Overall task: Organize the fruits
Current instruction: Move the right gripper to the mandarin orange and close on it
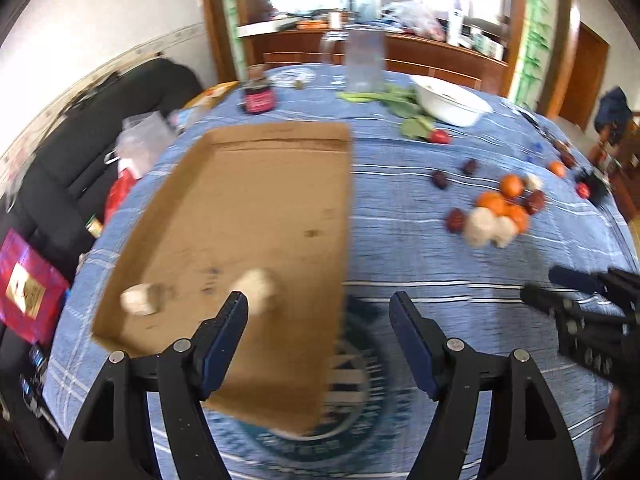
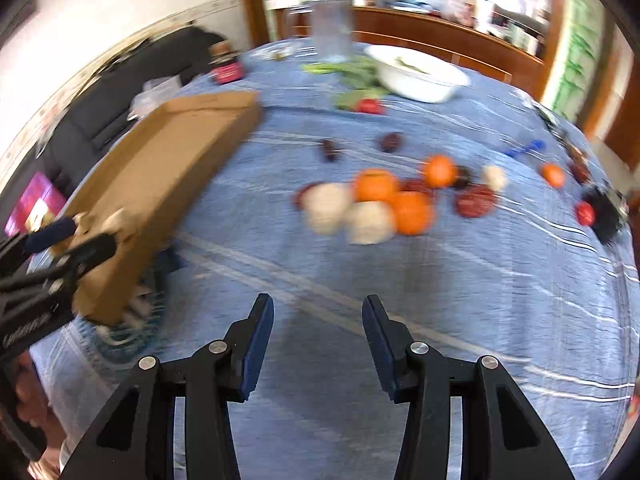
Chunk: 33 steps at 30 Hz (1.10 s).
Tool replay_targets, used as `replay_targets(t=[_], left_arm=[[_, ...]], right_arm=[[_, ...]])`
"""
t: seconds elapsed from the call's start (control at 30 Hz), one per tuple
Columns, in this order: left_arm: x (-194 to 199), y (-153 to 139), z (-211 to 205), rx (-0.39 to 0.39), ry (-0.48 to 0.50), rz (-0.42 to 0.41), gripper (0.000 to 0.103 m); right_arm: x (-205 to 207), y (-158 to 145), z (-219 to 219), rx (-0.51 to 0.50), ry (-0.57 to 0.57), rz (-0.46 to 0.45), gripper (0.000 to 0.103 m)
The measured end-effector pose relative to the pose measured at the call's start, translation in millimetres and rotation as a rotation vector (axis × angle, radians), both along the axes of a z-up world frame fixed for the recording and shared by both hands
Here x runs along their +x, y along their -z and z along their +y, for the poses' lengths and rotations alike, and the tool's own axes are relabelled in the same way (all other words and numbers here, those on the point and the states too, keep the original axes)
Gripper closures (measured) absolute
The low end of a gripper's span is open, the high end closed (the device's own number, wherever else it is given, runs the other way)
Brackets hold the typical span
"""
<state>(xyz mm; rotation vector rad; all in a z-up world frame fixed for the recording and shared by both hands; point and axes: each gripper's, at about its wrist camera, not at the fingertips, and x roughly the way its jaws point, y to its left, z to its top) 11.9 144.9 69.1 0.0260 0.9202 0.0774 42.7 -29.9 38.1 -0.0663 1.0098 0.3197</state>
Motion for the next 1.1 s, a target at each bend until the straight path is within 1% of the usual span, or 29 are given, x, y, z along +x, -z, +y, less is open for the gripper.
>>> replay_targets(t=[0.13, 0.23, 0.33, 0.47, 0.57, 0.6, 0.67, 0.77, 0.9, 0.97, 1.1], left_arm=[[12.9, 6.9, -33.3, -0.011, 0.06, 0.034, 0.031], [18.8, 14.7, -51.2, -0.006, 0.083, 0.058, 0.031], [23.0, 19.6, -60.8, -0.004, 0.092, 0.074, 0.031], [28.1, 24.1, -63.5, -0.011, 0.083, 0.091, 0.031], [32.6, 26.3, -64.2, -0.018, 0.076, 0.099, 0.031], [35.3, 27.5, -64.8, -0.019, 0.074, 0.103, 0.031], [40.2, 29.2, -66.2, -0.02, 0.07, 0.109, 0.031], [47.4, 31.5, -68.7, -0.027, 0.065, 0.116, 0.031], [55.5, 33.4, -72.0, -0.046, 0.069, 0.118, 0.031], [60.2, 33.3, -75.6, -0.067, 0.081, 0.112, 0.031], [72.4, 34.7, -86.4, -0.097, 0.097, 0.11, 0.031]], right_arm=[[22.9, 1.4, -33.4, 0.02, 0.034, 0.001, 0.053], [41.8, 6.7, -48.2, 0.039, 0.028, 0.0, 0.053], [59.0, 15.5, -47.9, 0.03, -0.005, -0.004, 0.054], [75.0, 26.2, -40.0, 0.016, -0.083, -0.008, 0.054], [84.6, 29.0, -42.3, 0.049, -0.132, -0.007, 0.054], [88.5, 30.3, -44.5, 0.088, -0.148, 0.014, 0.055], [92.8, 32.9, -46.4, 0.148, -0.179, 0.041, 0.066], [93.3, 33.1, -42.8, 0.158, -0.213, 0.032, 0.069], [83.3, 29.4, -44.6, 0.199, -0.24, 0.033, 0.07], [75.8, 28.4, -47.4, 0.19, -0.251, 0.036, 0.07], [63.8, 23.5, -59.8, 0.141, -0.216, 0.007, 0.07]])
